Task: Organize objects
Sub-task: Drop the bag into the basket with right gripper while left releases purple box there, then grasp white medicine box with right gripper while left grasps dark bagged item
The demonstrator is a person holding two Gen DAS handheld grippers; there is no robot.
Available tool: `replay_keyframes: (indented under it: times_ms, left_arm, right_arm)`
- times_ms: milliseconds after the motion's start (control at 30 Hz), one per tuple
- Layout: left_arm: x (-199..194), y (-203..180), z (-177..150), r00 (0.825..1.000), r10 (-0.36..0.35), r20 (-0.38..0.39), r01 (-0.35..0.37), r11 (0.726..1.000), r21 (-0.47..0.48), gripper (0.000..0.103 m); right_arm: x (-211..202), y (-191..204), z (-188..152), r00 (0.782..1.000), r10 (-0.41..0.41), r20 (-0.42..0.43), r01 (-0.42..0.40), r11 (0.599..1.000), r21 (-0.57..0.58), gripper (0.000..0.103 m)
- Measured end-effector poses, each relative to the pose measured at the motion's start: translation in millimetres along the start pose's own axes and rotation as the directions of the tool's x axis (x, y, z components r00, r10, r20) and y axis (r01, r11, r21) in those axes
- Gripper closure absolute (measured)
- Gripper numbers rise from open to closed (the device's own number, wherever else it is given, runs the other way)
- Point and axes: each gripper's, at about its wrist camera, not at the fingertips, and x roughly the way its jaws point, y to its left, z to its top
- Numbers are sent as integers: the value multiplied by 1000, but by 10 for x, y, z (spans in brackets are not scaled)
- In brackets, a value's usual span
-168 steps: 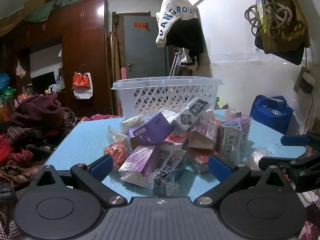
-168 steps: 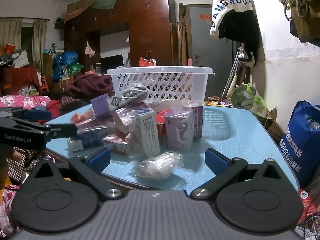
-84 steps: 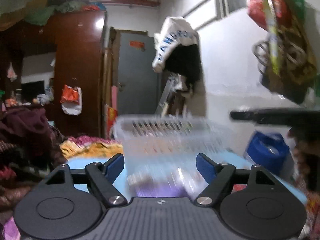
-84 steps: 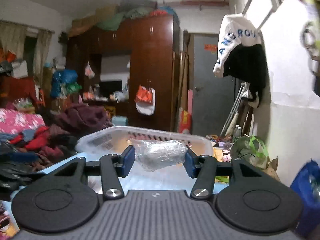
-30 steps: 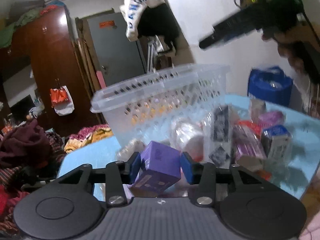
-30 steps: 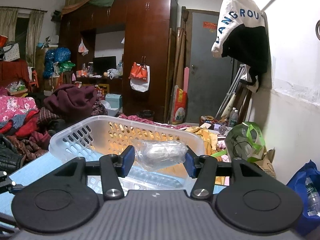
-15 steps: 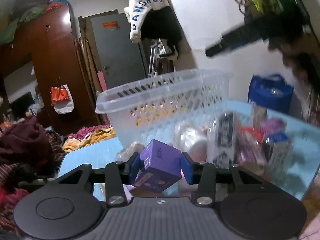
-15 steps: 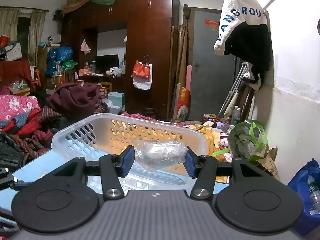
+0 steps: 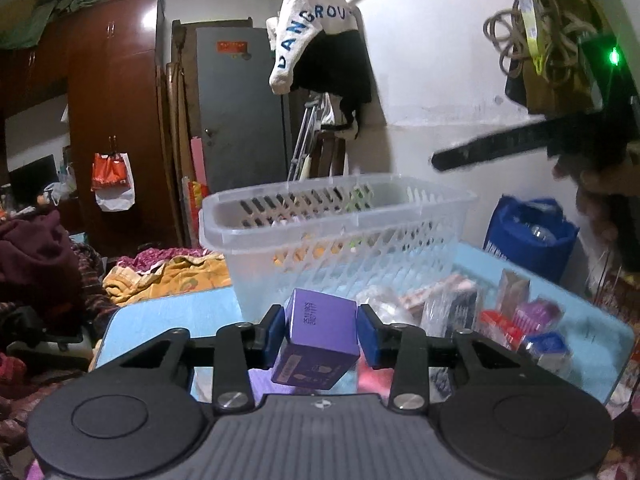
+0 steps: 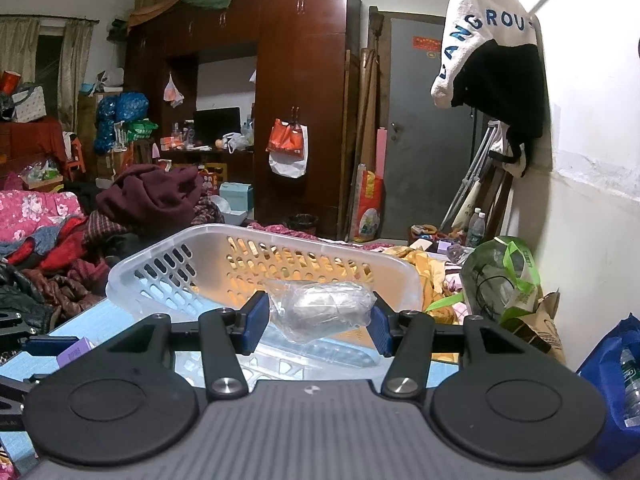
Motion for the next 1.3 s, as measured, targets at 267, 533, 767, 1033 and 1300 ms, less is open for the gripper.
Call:
replay_keyframes:
  times_ms: [267,533,767,1033,1300]
  left_arm:
    - [-42,141,723,991,-56,124,66,994,-82,60]
    - [846,290,1108,998,-11,55,20,986,-165,60]
    - [887,310,940,992,72,102,-57,988,-142,12]
    - [-217,202,111,989,-13,149,29,993,-112,12]
    - [-820,-162,-891,990,39,136,-28,997,-78,12]
  right_arm:
    - [113,36,162,1000,-14,13,13,1000,8,47]
    - [551,13,167,997,-66,-41,67,998,10,48]
    - [421,45,104,997,-82,-6,82,996,-24,0]
    - [-850,74,-613,992,70,102,-74,996,39,0]
    - [-1487,416,-1781,977,145,157,-157,985,69,0]
